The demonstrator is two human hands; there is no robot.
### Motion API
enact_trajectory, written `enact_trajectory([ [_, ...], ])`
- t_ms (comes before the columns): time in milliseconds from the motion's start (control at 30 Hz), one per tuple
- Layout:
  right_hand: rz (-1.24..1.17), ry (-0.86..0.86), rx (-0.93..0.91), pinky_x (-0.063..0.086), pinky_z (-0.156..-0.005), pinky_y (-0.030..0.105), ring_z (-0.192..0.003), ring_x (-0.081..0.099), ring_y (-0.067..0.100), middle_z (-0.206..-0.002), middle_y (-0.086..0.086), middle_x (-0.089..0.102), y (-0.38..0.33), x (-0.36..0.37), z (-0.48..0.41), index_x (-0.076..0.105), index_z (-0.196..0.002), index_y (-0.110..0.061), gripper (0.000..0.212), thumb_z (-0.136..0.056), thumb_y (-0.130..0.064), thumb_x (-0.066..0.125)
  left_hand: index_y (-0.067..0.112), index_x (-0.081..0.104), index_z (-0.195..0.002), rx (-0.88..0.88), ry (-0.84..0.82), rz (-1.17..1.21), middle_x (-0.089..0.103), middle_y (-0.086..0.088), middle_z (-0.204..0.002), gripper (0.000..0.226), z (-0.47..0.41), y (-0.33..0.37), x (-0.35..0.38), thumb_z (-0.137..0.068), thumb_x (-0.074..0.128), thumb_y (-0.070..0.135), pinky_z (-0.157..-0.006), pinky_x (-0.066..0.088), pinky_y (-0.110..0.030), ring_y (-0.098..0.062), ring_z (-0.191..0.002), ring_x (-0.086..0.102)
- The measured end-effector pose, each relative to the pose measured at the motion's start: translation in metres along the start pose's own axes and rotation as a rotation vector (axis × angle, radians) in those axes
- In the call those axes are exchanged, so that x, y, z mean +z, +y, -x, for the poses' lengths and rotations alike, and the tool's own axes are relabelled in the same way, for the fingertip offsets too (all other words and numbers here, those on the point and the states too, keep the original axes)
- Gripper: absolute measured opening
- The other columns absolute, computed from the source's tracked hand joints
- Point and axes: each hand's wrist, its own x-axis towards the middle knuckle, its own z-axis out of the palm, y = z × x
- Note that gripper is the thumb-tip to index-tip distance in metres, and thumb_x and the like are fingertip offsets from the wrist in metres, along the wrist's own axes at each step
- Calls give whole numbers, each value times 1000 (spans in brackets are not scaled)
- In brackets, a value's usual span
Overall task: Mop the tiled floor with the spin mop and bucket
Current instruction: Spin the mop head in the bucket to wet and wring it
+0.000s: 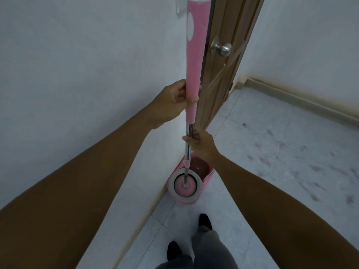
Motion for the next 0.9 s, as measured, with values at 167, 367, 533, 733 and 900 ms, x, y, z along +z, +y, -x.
enact_trajectory([
  [167, -14, -46, -65, 54, -81, 15, -86, 68, 19, -104, 11, 72, 20, -5, -26, 66, -108, -6, 20, -89, -15, 67, 12, 54, -133, -14, -114, 48, 67, 7, -119, 40, -28, -10, 3, -95, 61, 6, -93, 53, -20, -11, -111, 65],
  [367, -13, -76, -139, 48, -81, 2, -93, 68, 15, -103, 2, 70, 45, -17, -70, 65, -109, -6, 16, -93, -8, 59, 9, 55, -133, -7, -89, -19, 68, 7, -114, 38, -79, -24, 7, -96, 60, 11, -96, 53, -22, -10, -106, 66],
  [533, 59, -91, -209, 52, -93, 20, -95, 69, 17, -104, 4, 71, 66, -27, -108, 63, -106, -10, 13, -95, -8, 57, 7, 54, -135, 2, -60, -60, 69, -4, -122, 41, -125, -45, 17, -96, 62, 13, -104, 51, -41, -19, -113, 65],
  [733, 98, -57, -169, 50, -80, 7, -81, 61, -7, -87, -18, 62, 99, -26, -135, 49, -83, -37, 35, -95, -5, 56, 10, 52, -134, 15, -69, -146, 65, -4, -126, 41, -161, -72, 34, -96, 62, 21, -104, 50, -47, -23, -113, 64],
  [900, 110, -42, -162, 49, -78, 10, -79, 61, -5, -84, -19, 61, 126, -11, -141, 46, -79, -40, 42, -93, -3, 56, 9, 51, -136, -6, -67, -149, 64, -3, -128, 44, -166, -103, 49, -95, 63, 20, -104, 51, -42, -22, -113, 64],
])
